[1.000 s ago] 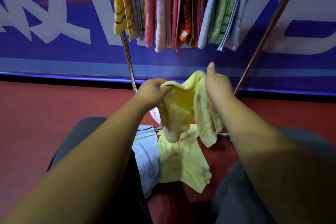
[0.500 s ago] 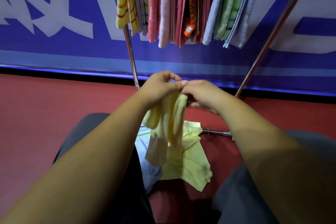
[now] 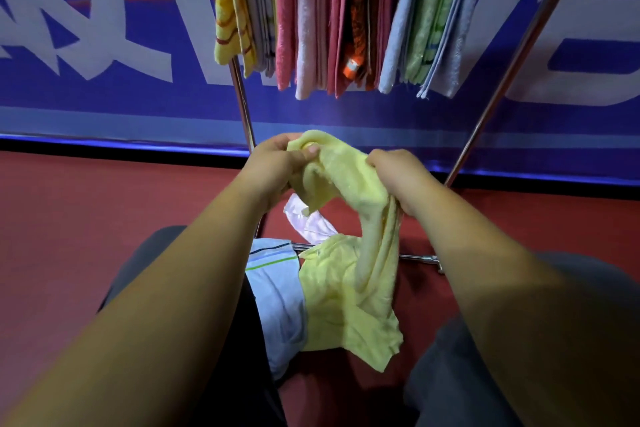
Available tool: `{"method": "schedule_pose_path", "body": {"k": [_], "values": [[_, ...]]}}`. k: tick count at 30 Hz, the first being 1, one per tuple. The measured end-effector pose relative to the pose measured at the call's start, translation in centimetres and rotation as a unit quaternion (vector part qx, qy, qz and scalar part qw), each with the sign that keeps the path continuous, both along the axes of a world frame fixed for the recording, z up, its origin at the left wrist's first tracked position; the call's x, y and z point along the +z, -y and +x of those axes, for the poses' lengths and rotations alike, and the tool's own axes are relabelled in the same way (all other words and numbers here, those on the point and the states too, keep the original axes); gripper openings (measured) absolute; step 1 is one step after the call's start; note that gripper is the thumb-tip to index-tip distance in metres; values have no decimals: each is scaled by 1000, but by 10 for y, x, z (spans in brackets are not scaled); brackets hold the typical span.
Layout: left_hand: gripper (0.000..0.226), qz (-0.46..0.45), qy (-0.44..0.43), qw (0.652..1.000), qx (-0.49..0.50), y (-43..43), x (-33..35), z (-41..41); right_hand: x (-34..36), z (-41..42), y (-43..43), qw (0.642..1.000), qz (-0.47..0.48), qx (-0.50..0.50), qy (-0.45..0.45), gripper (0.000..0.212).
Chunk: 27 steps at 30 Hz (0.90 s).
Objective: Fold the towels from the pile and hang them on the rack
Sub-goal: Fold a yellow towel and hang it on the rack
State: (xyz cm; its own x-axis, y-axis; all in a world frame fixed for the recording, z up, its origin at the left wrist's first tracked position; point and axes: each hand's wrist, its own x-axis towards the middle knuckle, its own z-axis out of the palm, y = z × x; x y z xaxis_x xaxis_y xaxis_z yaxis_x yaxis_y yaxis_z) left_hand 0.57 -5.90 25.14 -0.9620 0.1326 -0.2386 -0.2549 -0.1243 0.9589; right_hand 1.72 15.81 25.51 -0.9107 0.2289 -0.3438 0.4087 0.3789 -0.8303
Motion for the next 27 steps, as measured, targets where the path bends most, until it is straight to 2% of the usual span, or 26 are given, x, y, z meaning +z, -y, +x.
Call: {"method": "schedule_pose_path", "body": {"k": [2,4,5,9,14,18,21,24,27], "values": [[28,-1,-28,999,-24,-3,-2,0,-8,5,5,996,7,81,37,48],[35,-32,-52,997,-52,-8,-6,1,-7,10,9,990,-60,114,54,67],[38,-58,-66,994,-66,-10,-7,2,-5,10,10,986,-87,131,52,70],[35,-161,-108,980,-53,-16,-12,2,-2,9,9,982,-104,155,15,53],[32,-187,-92,978,-26,-16,-13,0,-7,12,12,982,-91,164,-17,40],[39,-168,-92,981,-33,-14,-11,0,-7,9,11,980,-160,113,-44,17],[31,-182,-100,977,-41,-14,-12,0,-6,3,9,975,-193,35,-100,11],[18,-317,-136,937,-60,-9,-14,-1,-5,-4,3,971,-165,-59,-161,18],[22,-439,-153,877,-122,-4,-16,-2,-2,-8,-11,953,-177,-148,-198,13]]}}
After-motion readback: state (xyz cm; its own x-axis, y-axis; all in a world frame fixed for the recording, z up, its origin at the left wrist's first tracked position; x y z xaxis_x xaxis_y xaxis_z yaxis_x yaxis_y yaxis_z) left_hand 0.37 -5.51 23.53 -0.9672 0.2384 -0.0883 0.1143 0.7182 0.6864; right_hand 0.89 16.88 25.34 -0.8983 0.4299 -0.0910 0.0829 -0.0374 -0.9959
